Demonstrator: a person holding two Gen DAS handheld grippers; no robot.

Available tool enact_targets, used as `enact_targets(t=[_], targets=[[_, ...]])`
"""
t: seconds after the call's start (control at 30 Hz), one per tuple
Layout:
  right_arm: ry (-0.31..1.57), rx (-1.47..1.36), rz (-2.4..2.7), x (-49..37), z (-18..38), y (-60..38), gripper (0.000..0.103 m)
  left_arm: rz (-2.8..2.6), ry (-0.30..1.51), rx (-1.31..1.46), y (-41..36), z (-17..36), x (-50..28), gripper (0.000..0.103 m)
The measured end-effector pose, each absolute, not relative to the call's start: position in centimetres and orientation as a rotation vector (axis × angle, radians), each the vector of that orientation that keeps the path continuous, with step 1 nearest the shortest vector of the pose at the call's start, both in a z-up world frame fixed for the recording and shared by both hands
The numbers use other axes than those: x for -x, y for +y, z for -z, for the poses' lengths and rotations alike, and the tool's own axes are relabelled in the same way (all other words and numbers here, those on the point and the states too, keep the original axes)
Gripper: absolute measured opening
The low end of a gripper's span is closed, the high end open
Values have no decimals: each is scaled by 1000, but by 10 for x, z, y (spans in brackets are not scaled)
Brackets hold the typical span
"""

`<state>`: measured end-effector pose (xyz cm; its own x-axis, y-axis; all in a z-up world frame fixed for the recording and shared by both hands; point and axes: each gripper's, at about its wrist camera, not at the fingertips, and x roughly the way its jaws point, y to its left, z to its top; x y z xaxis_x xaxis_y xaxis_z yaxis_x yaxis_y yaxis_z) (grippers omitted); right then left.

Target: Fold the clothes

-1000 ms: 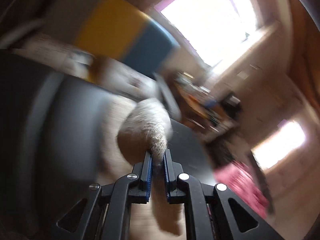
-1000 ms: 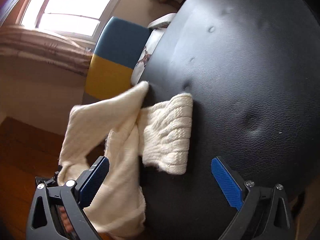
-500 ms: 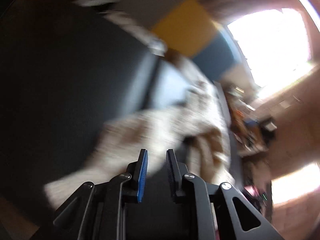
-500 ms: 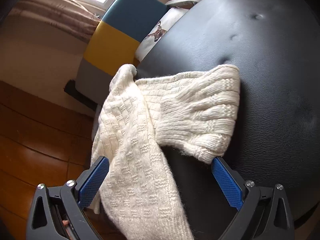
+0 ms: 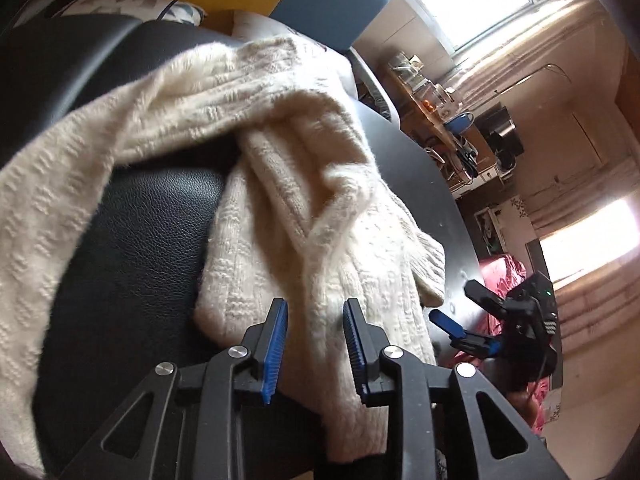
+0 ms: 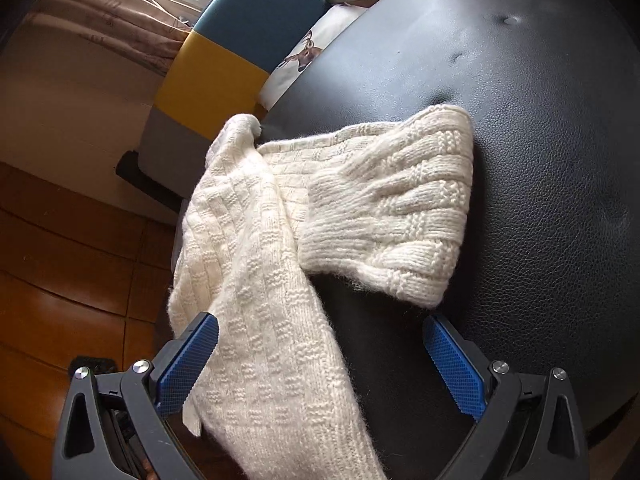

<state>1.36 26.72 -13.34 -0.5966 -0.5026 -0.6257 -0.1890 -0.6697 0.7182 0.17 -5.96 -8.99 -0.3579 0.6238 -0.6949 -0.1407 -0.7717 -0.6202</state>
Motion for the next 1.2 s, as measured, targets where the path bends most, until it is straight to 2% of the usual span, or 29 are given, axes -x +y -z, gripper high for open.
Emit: enact_targets(t=[0.13, 0.23, 0.27, 0.43, 0.57, 0.83, 0.87, 0.97, 1.07, 1.17, 1.2], targets=[[-1103, -1249, 2385, -14, 122, 263, 103, -2115, -648, 1383, -40, 96, 3, 26], [-1020, -1206, 2420, -3, 108, 258, 103, -2113, -653, 1338, -29, 96, 2, 8], [-995, -1198, 2435, 3, 104, 256, 103, -2111, -685, 1320, -29, 95, 3, 6], [-970, -1205, 2436, 39, 102, 251, 103, -2175, -883, 1229, -76, 84, 9, 5], [-982, -1396, 2398, 62, 132, 257, 103, -2300, -950, 1233, -131, 83, 8, 5], [-1066, -1334, 2315, 52, 137, 278, 103, -2520, -919, 1367, -184, 101, -6, 4], [-1046, -1344, 2318, 51, 136, 280, 103, -2541, -931, 1393, -192, 103, -7, 0], [-952, -1380, 2362, 52, 133, 282, 103, -2405, -1069, 1366, -203, 116, -4, 0], [-914, -1397, 2403, 54, 126, 279, 103, -2341, -1005, 1294, -189, 101, -4, 1], [-835, -1376, 2481, 52, 110, 263, 103, -2384, -819, 1296, -163, 80, -1, 16], [-797, -1353, 2496, 53, 104, 256, 103, -2423, -733, 1310, -155, 74, -1, 16]])
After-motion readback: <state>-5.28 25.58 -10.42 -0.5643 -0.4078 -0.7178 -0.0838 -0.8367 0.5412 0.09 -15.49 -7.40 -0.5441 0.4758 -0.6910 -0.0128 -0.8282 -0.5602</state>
